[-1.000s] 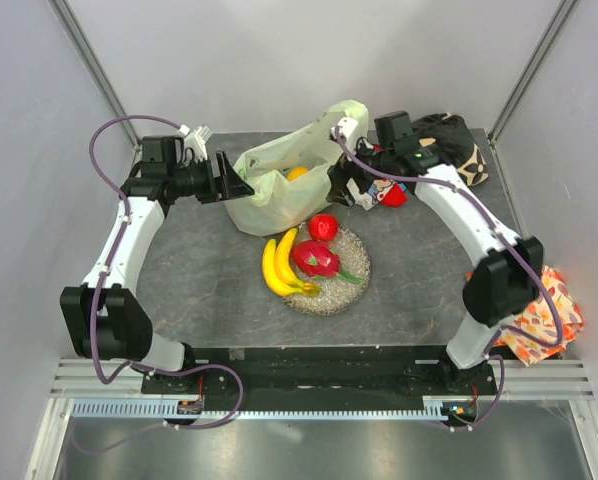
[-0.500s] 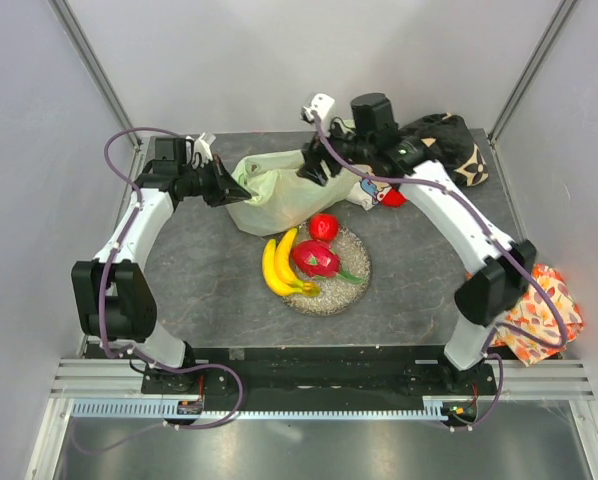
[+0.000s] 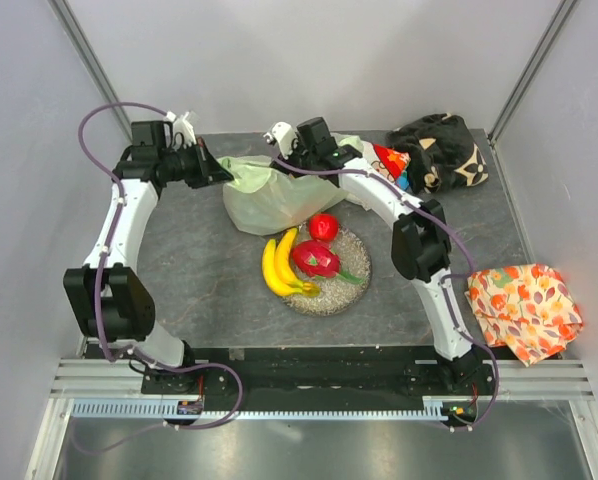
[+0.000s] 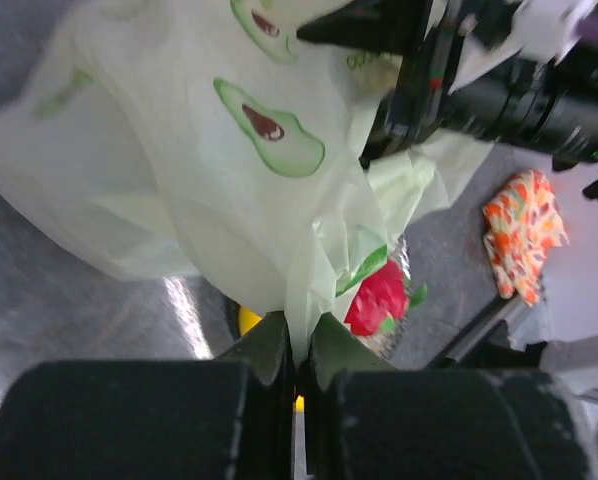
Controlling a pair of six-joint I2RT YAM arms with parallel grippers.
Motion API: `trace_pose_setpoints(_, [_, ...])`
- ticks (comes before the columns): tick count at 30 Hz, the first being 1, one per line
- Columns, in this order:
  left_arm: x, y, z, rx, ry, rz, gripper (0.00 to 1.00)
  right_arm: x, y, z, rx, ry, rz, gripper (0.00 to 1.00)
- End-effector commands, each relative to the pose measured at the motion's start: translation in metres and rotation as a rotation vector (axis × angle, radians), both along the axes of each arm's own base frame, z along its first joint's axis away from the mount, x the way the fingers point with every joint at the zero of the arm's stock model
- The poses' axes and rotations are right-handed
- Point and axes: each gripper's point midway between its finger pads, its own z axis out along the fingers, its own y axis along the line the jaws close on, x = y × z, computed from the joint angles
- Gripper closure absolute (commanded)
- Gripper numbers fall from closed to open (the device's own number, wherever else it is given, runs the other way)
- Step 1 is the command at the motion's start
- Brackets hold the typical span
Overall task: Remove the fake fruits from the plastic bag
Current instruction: Adjust the plastic bag at the center of the board.
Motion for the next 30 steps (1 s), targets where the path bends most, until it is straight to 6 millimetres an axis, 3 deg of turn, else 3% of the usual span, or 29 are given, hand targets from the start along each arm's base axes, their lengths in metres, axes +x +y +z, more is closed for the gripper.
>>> trace_pose_setpoints(1, [0.059,0.014,0.039,0.097,-0.206,-0.027,0.98,0.068,-0.008,0.053,0.006,-0.290,-0.192,0.19])
trace_pose_setpoints(2, [0.071,0.018,0.046,0.118,-0.233,-0.014,0.98,0.082,-0.011,0.046,-0.005,-0.320,-0.235,0.18])
trace_pose_setpoints(3, [0.082,0.019,0.077,0.126,-0.311,-0.012,0.98,0.096,-0.013,0.071,0.030,-0.389,-0.275,0.18])
trace_pose_setpoints(4, [0.092,0.018,0.079,0.130,-0.326,-0.020,0.98,0.110,-0.017,0.089,0.061,-0.459,-0.327,0.18])
trace_pose_setpoints(5, [0.098,0.020,0.089,0.146,-0.364,-0.023,0.98,0.118,-0.017,0.092,0.075,-0.486,-0.342,0.18])
trace_pose_setpoints(6, [0.103,0.021,0.111,0.155,-0.426,-0.018,0.98,0.123,-0.018,0.115,0.111,-0.540,-0.355,0.17])
trace_pose_setpoints(7, [0.107,0.021,0.115,0.155,-0.440,-0.022,0.98,0.127,-0.016,0.132,0.133,-0.601,-0.356,0.17])
trace_pose_setpoints(10, [0.105,0.016,0.144,0.150,-0.524,-0.057,0.98,0.126,-0.019,0.158,0.172,-0.670,-0.366,0.18])
trace_pose_setpoints(12, [0.100,0.014,0.155,0.156,-0.562,-0.077,0.98,0.122,-0.025,0.165,0.178,-0.666,-0.385,0.19])
trace_pose_setpoints(14, [0.086,0.014,0.155,0.180,-0.562,-0.109,0.98,0.112,-0.028,0.159,0.176,-0.620,-0.383,0.19])
trace_pose_setpoints(15, [0.080,0.015,0.149,0.200,-0.545,-0.124,0.98,0.105,-0.025,0.155,0.180,-0.594,-0.349,0.18])
trace_pose_setpoints(16, [0.071,0.015,0.138,0.211,-0.505,-0.142,0.98,0.092,-0.026,0.173,0.207,-0.596,-0.321,0.17])
trace_pose_setpoints(17, [0.051,0.016,0.128,0.239,-0.462,-0.174,0.98,0.082,-0.023,0.145,0.192,-0.525,-0.286,0.15])
trace_pose_setpoints(18, [0.038,0.018,0.097,0.245,-0.365,-0.189,0.98,0.065,-0.008,0.140,0.225,-0.482,-0.182,0.11])
trace_pose_setpoints(19, [0.028,0.023,0.078,0.270,-0.308,-0.183,0.98,0.047,-0.004,0.154,0.257,-0.468,-0.128,0.10])
trace_pose_setpoints(20, [0.015,0.028,0.063,0.299,-0.271,-0.186,0.98,0.033,0.000,0.128,0.239,-0.405,-0.083,0.10])
trace_pose_setpoints(21, [-0.007,0.033,0.034,0.320,-0.198,-0.181,0.98,0.013,0.014,0.125,0.248,-0.377,-0.019,0.09])
trace_pose_setpoints(22, [-0.015,0.043,0.021,0.368,-0.166,-0.153,0.98,-0.001,0.017,0.136,0.262,-0.382,0.003,0.09])
trace_pose_setpoints(23, [-0.023,0.049,0.011,0.395,-0.147,-0.146,0.98,-0.017,0.021,0.117,0.246,-0.337,0.034,0.08])
trace_pose_setpoints(24, [-0.040,0.052,-0.003,0.413,-0.110,-0.140,0.98,-0.033,0.032,0.115,0.246,-0.325,0.078,0.07])
trace_pose_setpoints(25, [-0.045,0.058,-0.011,0.445,-0.089,-0.126,0.98,-0.046,0.035,0.124,0.256,-0.336,0.101,0.07])
trace_pose_setpoints(27, [-0.060,0.065,-0.029,0.477,-0.026,-0.111,0.98,-0.067,0.044,0.111,0.233,-0.315,0.143,0.05])
trace_pose_setpoints(30, [-0.075,0.077,-0.043,0.542,0.015,-0.100,0.98,-0.079,0.048,0.114,0.246,-0.298,0.157,0.07])
